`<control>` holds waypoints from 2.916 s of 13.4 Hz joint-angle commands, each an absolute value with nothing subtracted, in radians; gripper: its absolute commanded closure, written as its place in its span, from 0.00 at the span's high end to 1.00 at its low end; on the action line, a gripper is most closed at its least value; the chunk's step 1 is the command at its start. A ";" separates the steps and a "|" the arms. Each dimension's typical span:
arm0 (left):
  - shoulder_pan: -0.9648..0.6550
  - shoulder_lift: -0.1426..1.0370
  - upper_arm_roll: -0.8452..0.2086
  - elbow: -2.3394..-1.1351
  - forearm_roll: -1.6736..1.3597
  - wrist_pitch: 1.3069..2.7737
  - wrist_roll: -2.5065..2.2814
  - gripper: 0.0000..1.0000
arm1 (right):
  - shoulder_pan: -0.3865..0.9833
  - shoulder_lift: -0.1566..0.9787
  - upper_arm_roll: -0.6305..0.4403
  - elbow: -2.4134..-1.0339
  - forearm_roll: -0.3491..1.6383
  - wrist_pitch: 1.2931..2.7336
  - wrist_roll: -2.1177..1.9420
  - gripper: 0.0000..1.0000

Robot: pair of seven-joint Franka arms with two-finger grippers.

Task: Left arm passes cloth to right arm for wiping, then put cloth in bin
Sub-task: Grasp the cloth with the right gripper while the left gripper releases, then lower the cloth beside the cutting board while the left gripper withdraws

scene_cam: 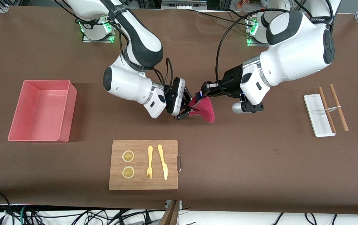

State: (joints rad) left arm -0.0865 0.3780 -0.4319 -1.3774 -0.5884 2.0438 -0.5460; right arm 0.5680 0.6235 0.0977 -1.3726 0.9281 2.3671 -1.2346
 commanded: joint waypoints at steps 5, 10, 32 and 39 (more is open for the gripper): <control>-0.084 0.382 -0.431 -1.355 -0.606 2.039 -0.548 1.00 | 0.561 0.601 0.066 -1.347 0.914 2.275 -1.181 0.00; -0.081 0.376 -0.430 -1.355 -0.604 2.033 -0.546 1.00 | 0.537 0.577 0.035 -1.350 0.888 2.180 -1.181 0.00; 0.149 0.316 -0.419 -1.345 0.211 1.439 -0.011 1.00 | 0.325 0.309 -0.084 -1.796 0.080 1.901 -0.671 0.00; 0.074 0.180 -0.205 -1.381 0.097 1.452 0.032 1.00 | 0.236 0.328 -0.098 -1.914 0.075 1.842 -0.341 0.00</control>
